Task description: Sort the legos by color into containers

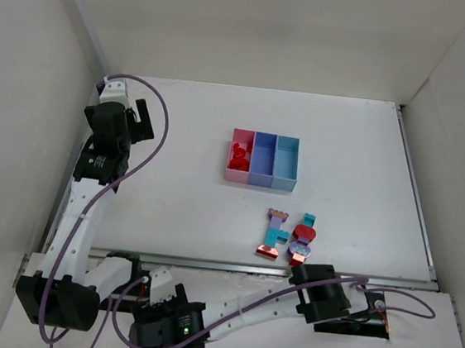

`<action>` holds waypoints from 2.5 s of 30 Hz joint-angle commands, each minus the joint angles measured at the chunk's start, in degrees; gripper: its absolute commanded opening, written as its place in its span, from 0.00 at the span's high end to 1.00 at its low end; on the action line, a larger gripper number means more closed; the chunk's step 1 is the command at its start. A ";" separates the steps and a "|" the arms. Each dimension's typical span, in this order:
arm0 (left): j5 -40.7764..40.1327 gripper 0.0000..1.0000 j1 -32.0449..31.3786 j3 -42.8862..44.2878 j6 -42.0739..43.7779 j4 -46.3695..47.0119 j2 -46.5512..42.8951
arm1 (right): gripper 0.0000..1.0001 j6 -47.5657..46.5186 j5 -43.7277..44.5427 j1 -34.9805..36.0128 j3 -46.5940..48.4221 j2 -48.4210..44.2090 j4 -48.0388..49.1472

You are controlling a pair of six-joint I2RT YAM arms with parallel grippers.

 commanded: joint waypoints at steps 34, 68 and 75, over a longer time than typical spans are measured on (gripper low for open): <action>2.57 0.15 0.19 -1.76 0.36 3.25 -0.43 | 0.50 -5.05 -8.80 2.64 21.86 17.42 -13.42; 3.10 0.15 0.19 -2.28 1.41 4.39 0.10 | 1.00 1.36 2.44 1.93 3.68 3.28 -11.13; 3.10 0.15 0.19 -2.81 2.03 5.45 0.10 | 1.00 0.75 5.35 -1.14 2.53 0.54 -11.75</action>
